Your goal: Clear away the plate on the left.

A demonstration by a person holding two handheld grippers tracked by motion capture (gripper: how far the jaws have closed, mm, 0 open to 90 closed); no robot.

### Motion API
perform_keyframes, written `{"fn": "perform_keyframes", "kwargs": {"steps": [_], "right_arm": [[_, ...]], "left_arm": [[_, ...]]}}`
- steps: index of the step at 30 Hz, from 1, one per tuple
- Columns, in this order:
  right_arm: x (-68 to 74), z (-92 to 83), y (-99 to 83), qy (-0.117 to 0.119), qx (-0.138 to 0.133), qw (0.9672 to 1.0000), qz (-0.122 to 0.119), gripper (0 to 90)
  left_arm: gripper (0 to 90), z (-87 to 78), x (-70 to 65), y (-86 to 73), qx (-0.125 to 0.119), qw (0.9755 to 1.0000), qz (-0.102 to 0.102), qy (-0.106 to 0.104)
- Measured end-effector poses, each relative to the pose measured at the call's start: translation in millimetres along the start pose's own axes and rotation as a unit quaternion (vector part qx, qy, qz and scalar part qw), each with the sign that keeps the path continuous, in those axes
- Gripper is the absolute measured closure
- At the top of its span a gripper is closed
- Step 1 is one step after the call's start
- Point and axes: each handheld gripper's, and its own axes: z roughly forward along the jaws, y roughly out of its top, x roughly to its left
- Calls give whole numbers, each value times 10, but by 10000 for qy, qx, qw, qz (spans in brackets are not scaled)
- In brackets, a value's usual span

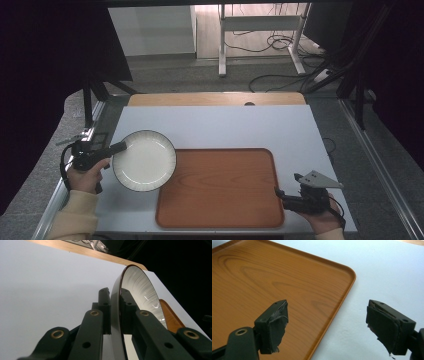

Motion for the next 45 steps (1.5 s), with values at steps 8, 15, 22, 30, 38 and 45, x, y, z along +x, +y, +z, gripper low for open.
{"fn": "perform_keyframes", "kwargs": {"steps": [8, 15, 22, 30, 38, 45], "right_arm": [[4, -5, -1, -9, -3, 10000, -2, 182], [-2, 0, -2, -3, 12, 10000, 8, 183], [0, 4, -3, -7, 26, 10000, 17, 183], [-8, 7, -5, -15, 48, 10000, 40, 184], [-12, 7, -5, -22, 53, 10000, 45, 184], [-13, 5, -5, -26, 48, 10000, 51, 184]], "left_arm": [[822, 102, -94, -2, 89, 9999, 68, -85], [822, 155, -138, -2, 122, 9998, 90, -152], [822, 213, -186, -6, 176, 9996, 114, -210], [821, 311, -256, -5, 236, 9993, 147, -253], [821, 410, -341, -2, 318, 9987, 201, -344], [820, 475, -391, -9, 379, 9983, 236, -376]]}}
